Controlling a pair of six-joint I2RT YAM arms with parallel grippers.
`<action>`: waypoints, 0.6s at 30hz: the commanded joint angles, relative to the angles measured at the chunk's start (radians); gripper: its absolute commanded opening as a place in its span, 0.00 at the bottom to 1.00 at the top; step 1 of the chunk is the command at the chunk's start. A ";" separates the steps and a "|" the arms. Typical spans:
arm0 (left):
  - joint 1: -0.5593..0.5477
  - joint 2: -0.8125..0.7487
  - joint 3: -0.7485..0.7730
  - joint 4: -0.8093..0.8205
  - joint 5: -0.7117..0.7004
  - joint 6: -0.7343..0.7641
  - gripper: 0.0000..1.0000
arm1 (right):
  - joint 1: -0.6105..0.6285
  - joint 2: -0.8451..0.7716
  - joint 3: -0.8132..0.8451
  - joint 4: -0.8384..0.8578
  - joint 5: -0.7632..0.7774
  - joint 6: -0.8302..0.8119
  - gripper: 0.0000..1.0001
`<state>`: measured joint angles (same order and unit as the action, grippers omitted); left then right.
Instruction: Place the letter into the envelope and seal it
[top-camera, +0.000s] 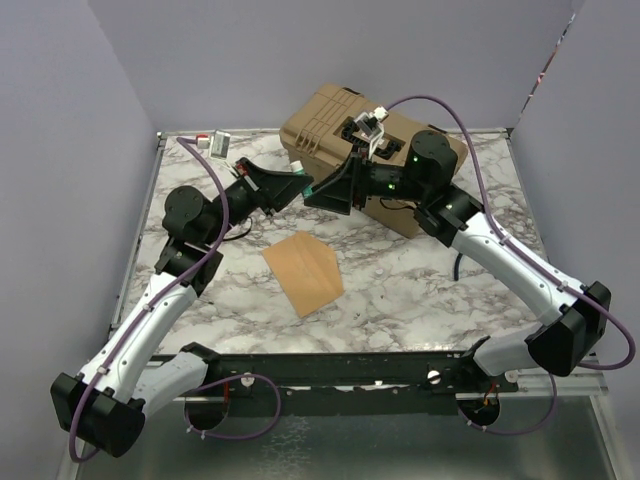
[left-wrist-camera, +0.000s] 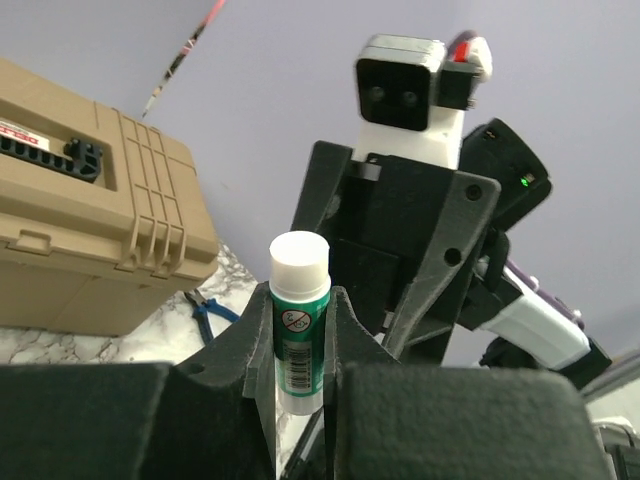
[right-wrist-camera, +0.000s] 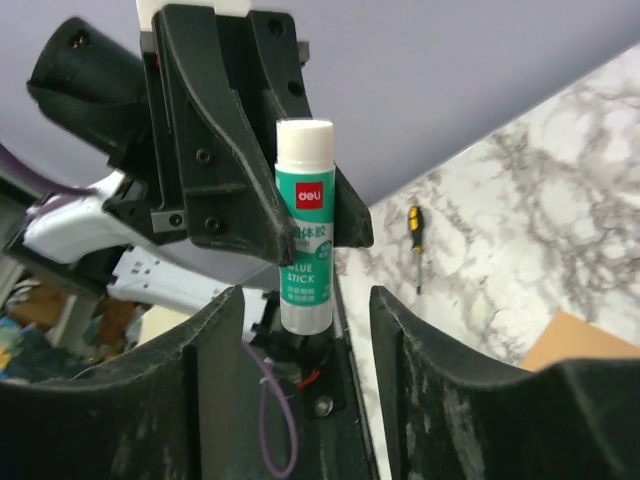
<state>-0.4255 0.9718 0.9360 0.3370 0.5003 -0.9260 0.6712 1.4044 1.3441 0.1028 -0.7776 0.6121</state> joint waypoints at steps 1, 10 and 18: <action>0.005 -0.021 -0.028 0.039 -0.137 -0.054 0.00 | 0.034 0.005 0.097 -0.169 0.175 -0.104 0.58; 0.005 0.016 -0.029 0.034 -0.258 -0.178 0.00 | 0.057 0.069 0.212 -0.340 0.352 -0.182 0.52; 0.005 0.028 -0.024 0.034 -0.261 -0.194 0.00 | 0.060 0.129 0.271 -0.360 0.333 -0.158 0.51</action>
<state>-0.4244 0.9993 0.9009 0.3508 0.2668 -1.0988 0.7254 1.5047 1.5707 -0.2089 -0.4606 0.4587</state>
